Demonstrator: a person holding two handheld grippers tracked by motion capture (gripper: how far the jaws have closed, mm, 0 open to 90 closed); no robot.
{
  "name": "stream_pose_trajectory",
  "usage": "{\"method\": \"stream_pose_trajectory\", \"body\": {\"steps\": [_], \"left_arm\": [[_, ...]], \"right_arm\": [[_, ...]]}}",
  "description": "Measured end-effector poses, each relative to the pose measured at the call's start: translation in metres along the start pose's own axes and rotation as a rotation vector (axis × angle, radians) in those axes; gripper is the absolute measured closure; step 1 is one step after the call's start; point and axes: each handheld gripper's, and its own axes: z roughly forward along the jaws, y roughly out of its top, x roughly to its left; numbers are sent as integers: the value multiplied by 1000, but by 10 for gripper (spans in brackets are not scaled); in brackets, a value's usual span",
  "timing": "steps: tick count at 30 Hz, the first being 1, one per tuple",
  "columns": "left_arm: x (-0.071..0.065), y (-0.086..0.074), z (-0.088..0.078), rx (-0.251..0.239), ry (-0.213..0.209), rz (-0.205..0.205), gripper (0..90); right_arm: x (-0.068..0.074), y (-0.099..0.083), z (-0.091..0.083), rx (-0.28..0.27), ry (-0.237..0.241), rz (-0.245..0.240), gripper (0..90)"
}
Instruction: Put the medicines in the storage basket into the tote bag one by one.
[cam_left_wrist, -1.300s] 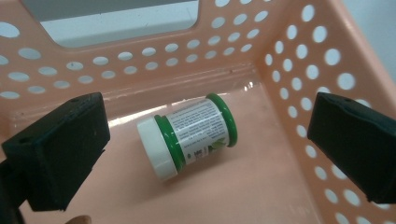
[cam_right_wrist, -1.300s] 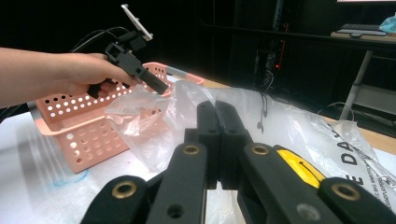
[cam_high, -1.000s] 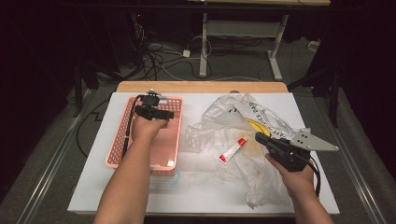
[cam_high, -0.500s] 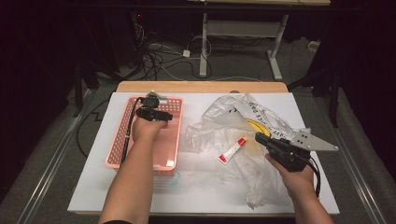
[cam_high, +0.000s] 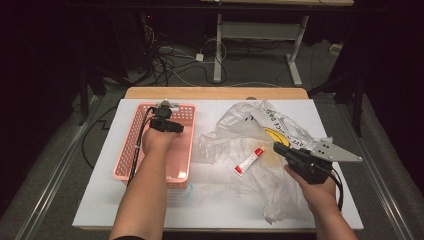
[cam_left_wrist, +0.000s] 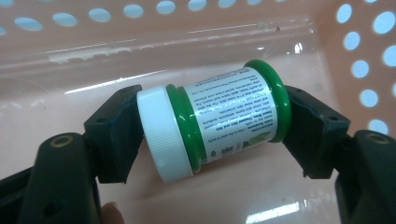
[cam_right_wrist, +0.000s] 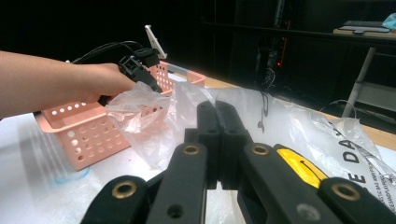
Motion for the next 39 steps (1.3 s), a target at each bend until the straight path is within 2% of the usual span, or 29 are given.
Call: {"method": "stream_pose_trajectory", "body": {"steps": [2, 3, 12, 18, 27, 39], "left_arm": [[0, 0, 0, 6, -3, 0, 280], [0, -1, -1, -3, 2, 10, 327], [-4, -1, -2, 0, 27, 48, 340], [-3, -2, -4, 5, 15, 52, 342], [-2, -10, -13, -23, -25, 45, 343], [-5, -20, -30, -27, -44, 77, 343]], "right_arm": [[0, 0, 0, -1, 0, -1, 900], [0, 0, 0, 0, 0, -1, 900], [0, 0, 0, 0, 0, -2, 900], [0, 0, 0, 0, -1, -2, 900], [1, 1, 0, 0, 2, -10, 900], [2, 1, 0, 0, -2, -12, 900]]}}
